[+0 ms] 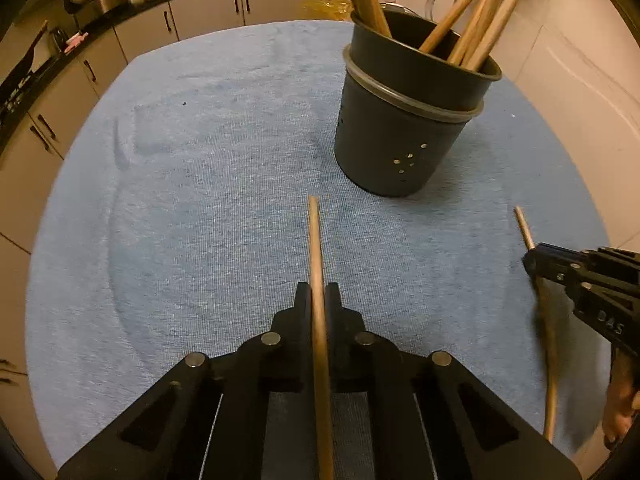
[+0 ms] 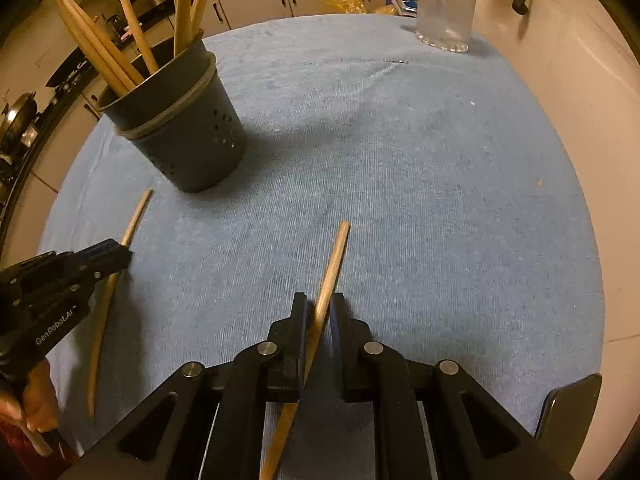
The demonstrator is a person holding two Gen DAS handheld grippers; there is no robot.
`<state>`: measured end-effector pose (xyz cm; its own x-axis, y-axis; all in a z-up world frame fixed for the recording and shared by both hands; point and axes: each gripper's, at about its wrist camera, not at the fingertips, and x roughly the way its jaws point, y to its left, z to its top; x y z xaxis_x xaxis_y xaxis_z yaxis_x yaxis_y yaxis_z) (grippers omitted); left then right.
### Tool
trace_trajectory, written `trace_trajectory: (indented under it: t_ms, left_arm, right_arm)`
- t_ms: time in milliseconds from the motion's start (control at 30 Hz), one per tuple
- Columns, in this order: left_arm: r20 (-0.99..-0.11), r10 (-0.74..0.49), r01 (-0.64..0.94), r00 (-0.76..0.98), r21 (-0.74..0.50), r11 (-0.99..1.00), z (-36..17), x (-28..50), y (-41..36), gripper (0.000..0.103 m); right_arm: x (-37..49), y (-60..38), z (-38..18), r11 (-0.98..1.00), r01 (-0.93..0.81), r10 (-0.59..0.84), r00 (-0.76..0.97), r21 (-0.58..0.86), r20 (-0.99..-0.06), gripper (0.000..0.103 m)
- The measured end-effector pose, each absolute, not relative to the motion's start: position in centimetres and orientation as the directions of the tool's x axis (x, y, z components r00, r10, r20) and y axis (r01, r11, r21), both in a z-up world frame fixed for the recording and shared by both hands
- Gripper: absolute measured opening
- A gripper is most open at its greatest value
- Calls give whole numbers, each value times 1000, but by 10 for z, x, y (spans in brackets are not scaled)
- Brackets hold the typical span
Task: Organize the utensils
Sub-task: 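Close the left gripper on a wooden chopstick and lift it upright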
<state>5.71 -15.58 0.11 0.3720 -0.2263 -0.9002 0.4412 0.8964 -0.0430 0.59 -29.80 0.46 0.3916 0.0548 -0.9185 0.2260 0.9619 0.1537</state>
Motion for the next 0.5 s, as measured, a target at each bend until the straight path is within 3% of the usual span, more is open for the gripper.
trace_trajectory:
  t_ms: [267, 500]
  left_arm:
    - [-835, -336, 454, 435, -119, 883, 32, 35, -130, 6]
    - [-715, -425, 441, 554, -182, 879, 94, 1, -95, 6]
  right_arm:
    - [1, -287, 17, 941, 207, 142, 473, 267, -869, 7]
    - [-36, -272, 77, 940, 134, 140, 684, 312, -716, 7]
